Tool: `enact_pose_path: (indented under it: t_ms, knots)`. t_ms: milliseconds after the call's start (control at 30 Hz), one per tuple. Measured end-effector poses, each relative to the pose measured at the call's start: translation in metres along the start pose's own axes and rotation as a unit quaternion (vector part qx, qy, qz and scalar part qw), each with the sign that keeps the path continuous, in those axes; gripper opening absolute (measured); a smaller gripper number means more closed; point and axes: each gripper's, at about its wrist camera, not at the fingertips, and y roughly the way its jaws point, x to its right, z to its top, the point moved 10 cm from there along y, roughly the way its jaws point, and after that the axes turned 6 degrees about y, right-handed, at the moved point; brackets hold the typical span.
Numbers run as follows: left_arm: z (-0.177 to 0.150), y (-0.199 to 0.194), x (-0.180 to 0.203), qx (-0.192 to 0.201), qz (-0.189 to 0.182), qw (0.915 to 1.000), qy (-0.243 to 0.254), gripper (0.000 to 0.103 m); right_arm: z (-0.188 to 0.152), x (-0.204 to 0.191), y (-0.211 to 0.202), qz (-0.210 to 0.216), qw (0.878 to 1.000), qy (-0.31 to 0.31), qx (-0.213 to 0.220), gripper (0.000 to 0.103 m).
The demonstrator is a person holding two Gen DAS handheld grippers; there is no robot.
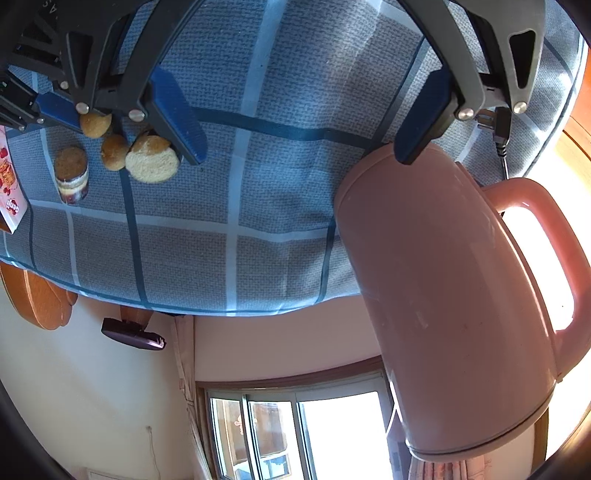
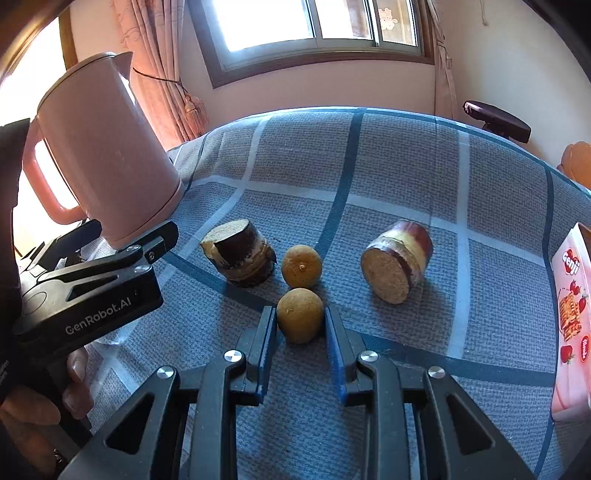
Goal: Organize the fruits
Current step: 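Grasp a small brown round fruit with the right tool and lift it, then grasp the sliced round brown cake with the left tool while the right tool holds the fruit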
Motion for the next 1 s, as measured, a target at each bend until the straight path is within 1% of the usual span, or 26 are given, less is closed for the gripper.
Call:
enact_pose_path:
  t_ms: [67, 133, 233, 333, 433, 467, 567, 600, 633, 733, 767, 833, 867, 933, 967, 1000]
  knots:
    - [0.002, -0.004, 0.008, 0.009, -0.014, 0.9998, 0.01, 0.103, 0.001, 0.007, -0.016, 0.0, 1.0, 0.002, 0.027, 0.028]
    - [0.005, -0.009, 0.019, 0.021, -0.031, 0.999, 0.025, 0.103, 0.002, 0.015, -0.033, -0.014, 0.998, -0.005, 0.056, 0.028]
    - [0.009, -0.016, 0.041, 0.038, -0.064, 0.996, 0.05, 0.103, 0.005, 0.029, -0.056, -0.026, 0.995, 0.002, 0.095, 0.028]
    - [0.015, -0.018, 0.063, 0.054, -0.084, 0.9925, 0.07, 0.103, 0.009, 0.038, -0.062, -0.026, 0.993, 0.017, 0.111, 0.028]
    - [0.017, -0.012, 0.083, 0.035, -0.106, 0.9902, 0.083, 0.103, 0.01, 0.042, -0.063, -0.008, 0.993, 0.032, 0.111, 0.028]
    - [0.017, -0.008, 0.089, 0.027, -0.107, 0.9898, 0.09, 0.102, 0.01, 0.042, -0.063, 0.0, 0.993, 0.036, 0.109, 0.028]
    - [0.014, 0.008, 0.096, -0.005, -0.095, 0.9893, 0.111, 0.095, 0.009, 0.043, -0.062, 0.013, 0.994, 0.046, 0.103, 0.028]
    - [0.016, 0.01, 0.096, -0.005, -0.107, 0.9894, 0.097, 0.092, 0.009, 0.044, -0.062, 0.016, 0.994, 0.048, 0.101, 0.028]
    - [0.016, 0.013, 0.094, -0.014, -0.118, 0.9894, 0.084, 0.09, 0.009, 0.045, -0.062, 0.018, 0.993, 0.051, 0.1, 0.028]
    - [0.01, 0.023, 0.083, -0.034, -0.146, 0.9877, 0.044, 0.088, 0.01, 0.045, -0.06, 0.025, 0.994, 0.056, 0.096, 0.028]
    - [0.006, 0.026, 0.079, -0.044, -0.159, 0.9859, 0.03, 0.088, 0.009, 0.046, -0.059, 0.025, 0.994, 0.057, 0.094, 0.028]
    - [-0.001, 0.031, 0.075, -0.062, -0.2, 0.9778, -0.003, 0.088, 0.008, 0.045, -0.058, 0.025, 0.994, 0.057, 0.092, 0.028]
    - [-0.002, 0.032, 0.073, -0.066, -0.212, 0.9749, -0.015, 0.088, 0.008, 0.045, -0.059, 0.026, 0.994, 0.057, 0.091, 0.028]
    - [-0.002, 0.035, 0.072, -0.067, -0.204, 0.9765, -0.016, 0.087, 0.007, 0.045, -0.059, 0.023, 0.994, 0.053, 0.091, 0.028]
    - [-0.002, 0.034, 0.073, -0.065, -0.203, 0.9769, -0.017, 0.085, 0.007, 0.045, -0.058, 0.021, 0.994, 0.052, 0.09, 0.028]
    - [-0.002, 0.033, 0.075, -0.062, -0.208, 0.976, -0.017, 0.077, 0.006, 0.045, -0.058, 0.019, 0.995, 0.051, 0.089, 0.028]
